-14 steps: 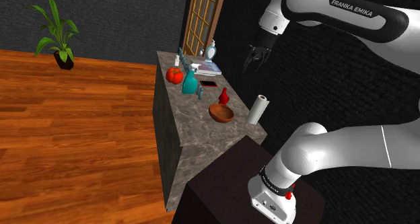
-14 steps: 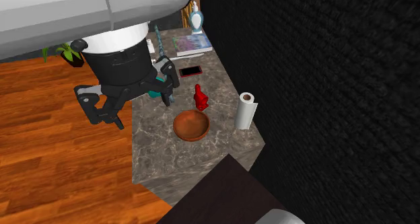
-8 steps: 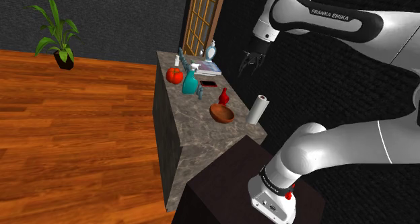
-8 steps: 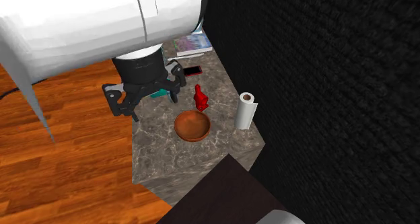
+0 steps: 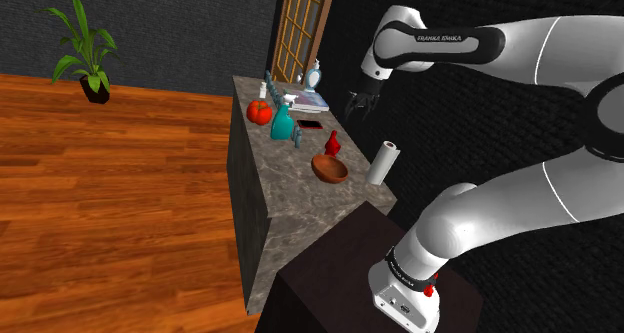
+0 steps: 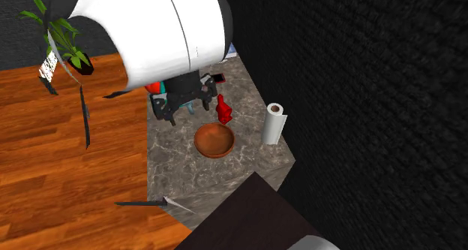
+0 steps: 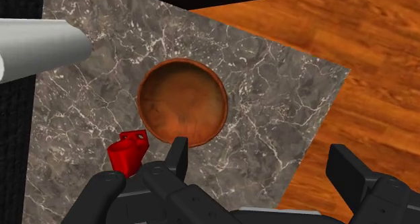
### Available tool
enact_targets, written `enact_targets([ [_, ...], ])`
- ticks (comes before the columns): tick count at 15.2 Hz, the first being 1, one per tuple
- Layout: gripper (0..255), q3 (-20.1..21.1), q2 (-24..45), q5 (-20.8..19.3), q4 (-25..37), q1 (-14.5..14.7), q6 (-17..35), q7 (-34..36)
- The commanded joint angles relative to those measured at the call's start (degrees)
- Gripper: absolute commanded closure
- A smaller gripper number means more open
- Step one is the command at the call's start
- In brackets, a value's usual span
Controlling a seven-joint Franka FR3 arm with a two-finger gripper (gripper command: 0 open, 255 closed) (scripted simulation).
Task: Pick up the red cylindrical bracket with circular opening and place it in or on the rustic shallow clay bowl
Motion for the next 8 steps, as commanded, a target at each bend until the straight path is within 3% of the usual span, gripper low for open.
enact_targets([
  [1,0,-1.69,3.5,-0.36,0.17,-0.61,3.38,-1.51],
  [8,0,-6.11,16.95,1.07,3.48,-1.69,13.11,-5.95],
])
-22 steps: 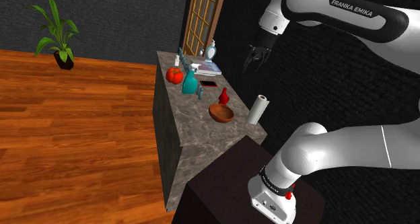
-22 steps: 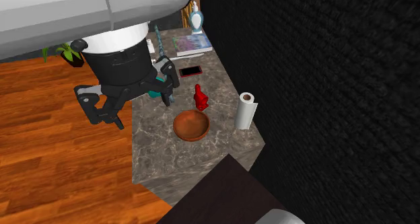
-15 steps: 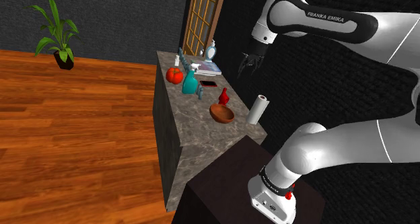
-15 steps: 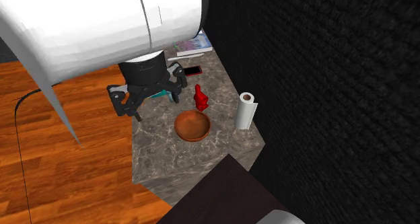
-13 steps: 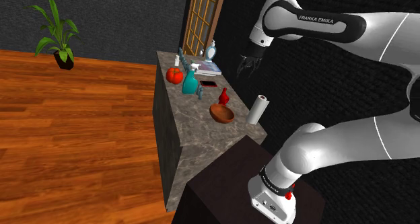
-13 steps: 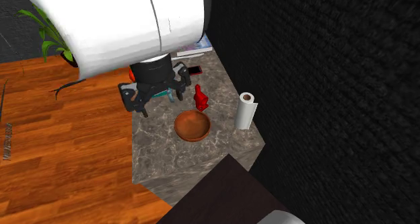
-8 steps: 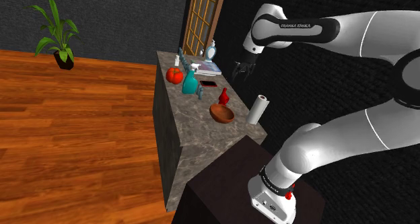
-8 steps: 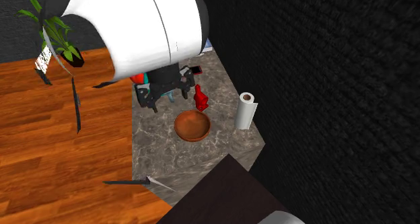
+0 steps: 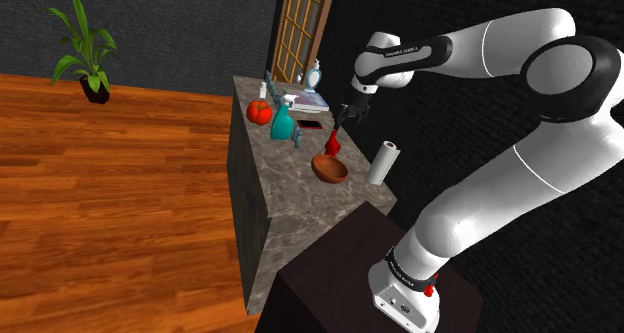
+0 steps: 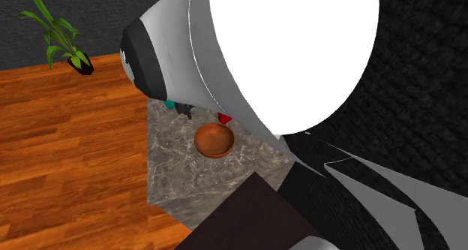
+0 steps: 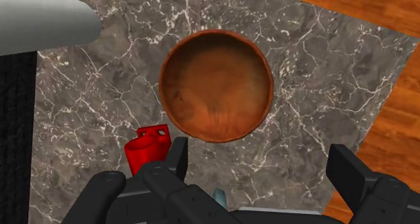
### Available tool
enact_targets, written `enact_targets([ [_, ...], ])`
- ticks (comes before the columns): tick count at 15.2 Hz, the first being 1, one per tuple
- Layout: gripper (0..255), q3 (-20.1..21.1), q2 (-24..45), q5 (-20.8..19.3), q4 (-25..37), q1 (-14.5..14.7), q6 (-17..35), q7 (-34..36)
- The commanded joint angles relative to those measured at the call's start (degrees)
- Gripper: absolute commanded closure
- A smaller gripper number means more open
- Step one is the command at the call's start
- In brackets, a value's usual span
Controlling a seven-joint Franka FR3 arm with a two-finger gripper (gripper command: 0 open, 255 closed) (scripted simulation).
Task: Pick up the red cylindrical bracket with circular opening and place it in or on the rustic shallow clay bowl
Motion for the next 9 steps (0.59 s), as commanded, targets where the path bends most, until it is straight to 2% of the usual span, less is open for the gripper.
enact_targets([
  [1,0,-1.45,4.03,0.75,1.5,-0.51,2.41,-1.91],
  [9,0,-4.2,21.33,7.35,9.99,-2.89,9.94,-8.9],
])
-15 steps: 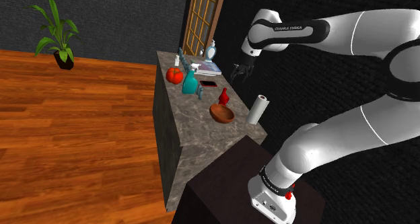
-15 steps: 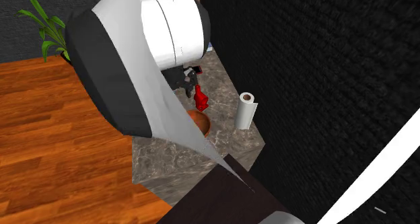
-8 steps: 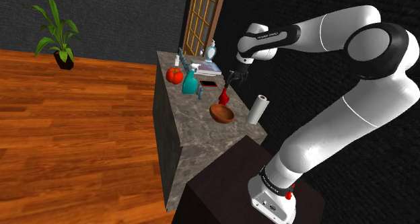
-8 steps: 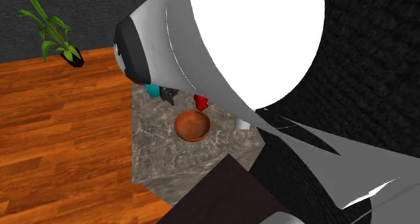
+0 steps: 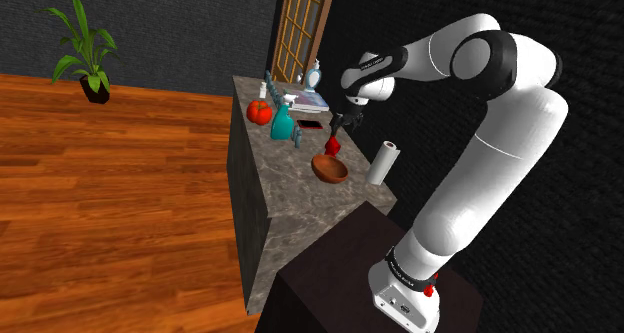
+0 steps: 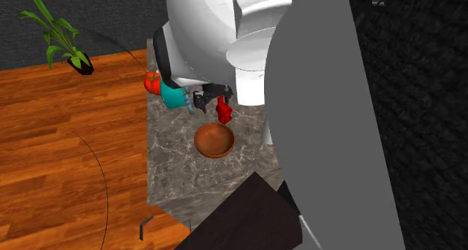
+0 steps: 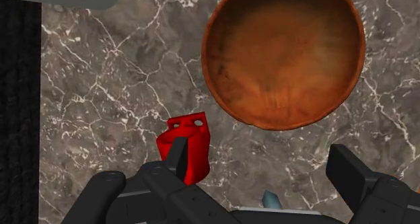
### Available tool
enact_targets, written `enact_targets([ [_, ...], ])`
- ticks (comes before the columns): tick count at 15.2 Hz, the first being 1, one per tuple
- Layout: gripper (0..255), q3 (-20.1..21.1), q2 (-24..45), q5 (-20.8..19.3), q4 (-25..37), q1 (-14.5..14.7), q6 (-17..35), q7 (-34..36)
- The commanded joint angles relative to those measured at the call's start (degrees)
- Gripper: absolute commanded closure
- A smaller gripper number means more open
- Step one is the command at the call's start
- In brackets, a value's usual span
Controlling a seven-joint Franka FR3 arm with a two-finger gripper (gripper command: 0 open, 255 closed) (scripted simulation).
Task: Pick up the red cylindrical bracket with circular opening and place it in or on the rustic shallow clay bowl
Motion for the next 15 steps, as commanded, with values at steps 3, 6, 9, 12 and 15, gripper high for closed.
enact_targets([
  [3,0,-0.18,8.89,3.99,5.36,-2.16,2.75,-3.53],
  [6,0,0.29,15.45,6.69,10.29,-4.33,3.82,-5.71],
  [9,0,0.91,20.75,8.51,14.77,-6.32,4.28,-7.09],
  [12,0,1.46,22.4,9.27,14.71,-6.75,5.94,-7.58],
  [15,0,2.02,24.12,10.06,14.76,-7.18,7.55,-8.09],
])
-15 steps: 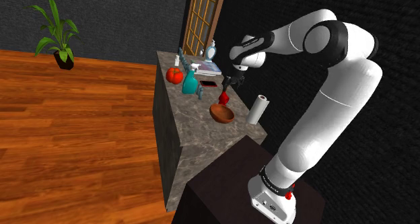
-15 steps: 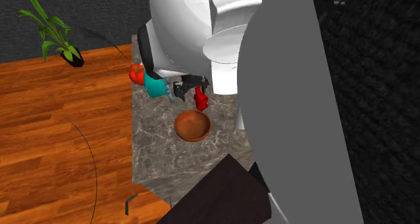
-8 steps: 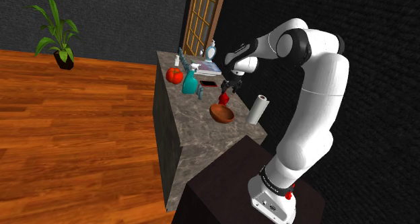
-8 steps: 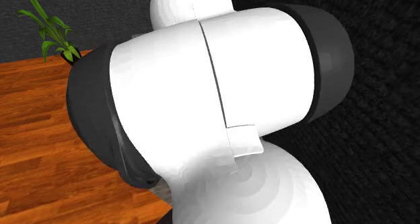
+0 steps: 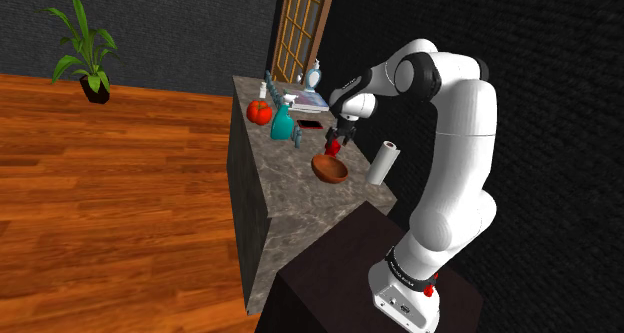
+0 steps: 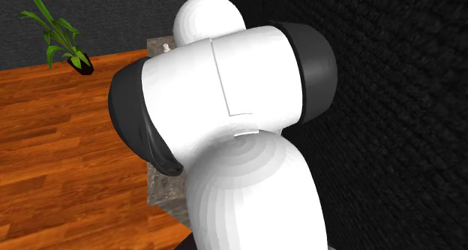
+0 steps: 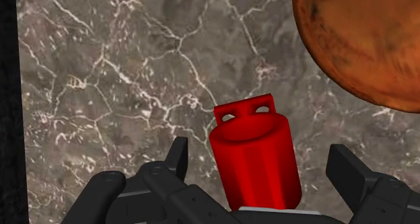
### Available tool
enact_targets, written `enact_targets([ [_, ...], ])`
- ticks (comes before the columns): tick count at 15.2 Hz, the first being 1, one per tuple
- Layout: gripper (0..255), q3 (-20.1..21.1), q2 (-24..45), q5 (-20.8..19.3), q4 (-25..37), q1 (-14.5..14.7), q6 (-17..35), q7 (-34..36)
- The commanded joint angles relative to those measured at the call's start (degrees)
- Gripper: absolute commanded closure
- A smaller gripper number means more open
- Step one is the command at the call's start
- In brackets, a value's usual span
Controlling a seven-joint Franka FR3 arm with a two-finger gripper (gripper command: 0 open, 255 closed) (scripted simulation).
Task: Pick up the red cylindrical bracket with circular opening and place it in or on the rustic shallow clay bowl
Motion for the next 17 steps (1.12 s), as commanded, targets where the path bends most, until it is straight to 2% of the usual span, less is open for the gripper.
enact_targets([
  [1,0,0.4,1.23,0.56,0.11,-0.34,1.1,-0.39],
  [9,0,0.52,1.56,0.7,0.14,-0.43,1.39,-0.48],
  [10,255,0.52,1.56,0.7,0.14,-0.43,1.39,-0.48],
  [17,255,0.52,1.56,0.72,0.06,-0.47,1.46,-0.55],
])
